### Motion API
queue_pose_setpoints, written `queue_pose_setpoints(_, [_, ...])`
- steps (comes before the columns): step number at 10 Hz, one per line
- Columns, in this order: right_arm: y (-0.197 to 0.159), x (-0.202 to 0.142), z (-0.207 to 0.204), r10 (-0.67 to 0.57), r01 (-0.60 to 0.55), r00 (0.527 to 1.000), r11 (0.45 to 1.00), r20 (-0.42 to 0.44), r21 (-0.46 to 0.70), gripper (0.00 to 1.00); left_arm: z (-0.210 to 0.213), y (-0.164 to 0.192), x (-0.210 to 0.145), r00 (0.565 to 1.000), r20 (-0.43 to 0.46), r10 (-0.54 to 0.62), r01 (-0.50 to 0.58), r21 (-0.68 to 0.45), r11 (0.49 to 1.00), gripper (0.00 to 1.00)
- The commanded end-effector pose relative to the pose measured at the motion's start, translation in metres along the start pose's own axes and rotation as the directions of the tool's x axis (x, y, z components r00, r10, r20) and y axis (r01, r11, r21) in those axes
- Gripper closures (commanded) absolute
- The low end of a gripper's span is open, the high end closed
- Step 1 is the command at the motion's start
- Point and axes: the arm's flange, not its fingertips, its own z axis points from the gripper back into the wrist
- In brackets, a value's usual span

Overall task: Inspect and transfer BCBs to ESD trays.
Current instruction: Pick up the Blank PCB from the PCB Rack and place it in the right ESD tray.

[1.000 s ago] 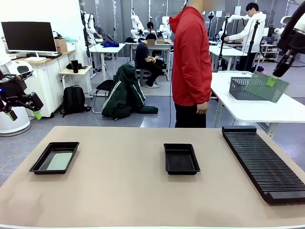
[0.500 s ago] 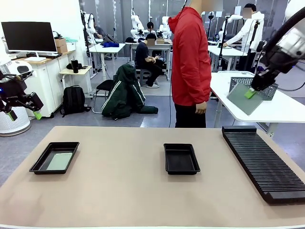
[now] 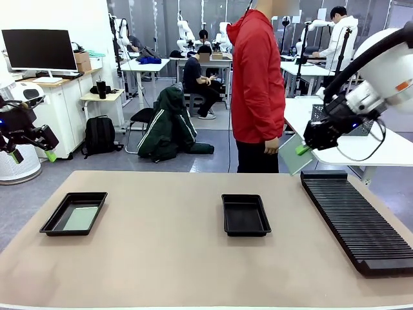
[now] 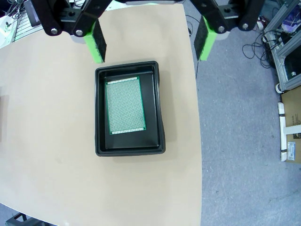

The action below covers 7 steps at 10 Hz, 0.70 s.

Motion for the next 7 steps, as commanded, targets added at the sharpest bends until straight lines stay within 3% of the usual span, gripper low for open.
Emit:
queue_pose_setpoints(1, [0.005, -0.014, -0.037, -0.080, 0.076, 0.994, 0.996, 0.076, 0.049, 0.98, -0.001, 0.000, -0.001, 1.000, 0.002, 0.002, -0.002, 0.001, 1.000, 0.00])
queue_pose_setpoints(5, [0.007, -0.047, -0.106, -0.145, 0.132, 0.986, 0.981, 0.084, 0.142, 0.98, -0.001, 0.000, -0.001, 1.000, 0.002, 0.002, -0.002, 0.001, 1.000, 0.00])
queue_pose_setpoints(7, [0.001, -0.052, -0.136, -0.186, 0.176, 0.981, 0.972, 0.048, 0.156, 0.98, -0.001, 0.000, -0.001, 1.000, 0.002, 0.002, -0.002, 0.001, 1.000, 0.00])
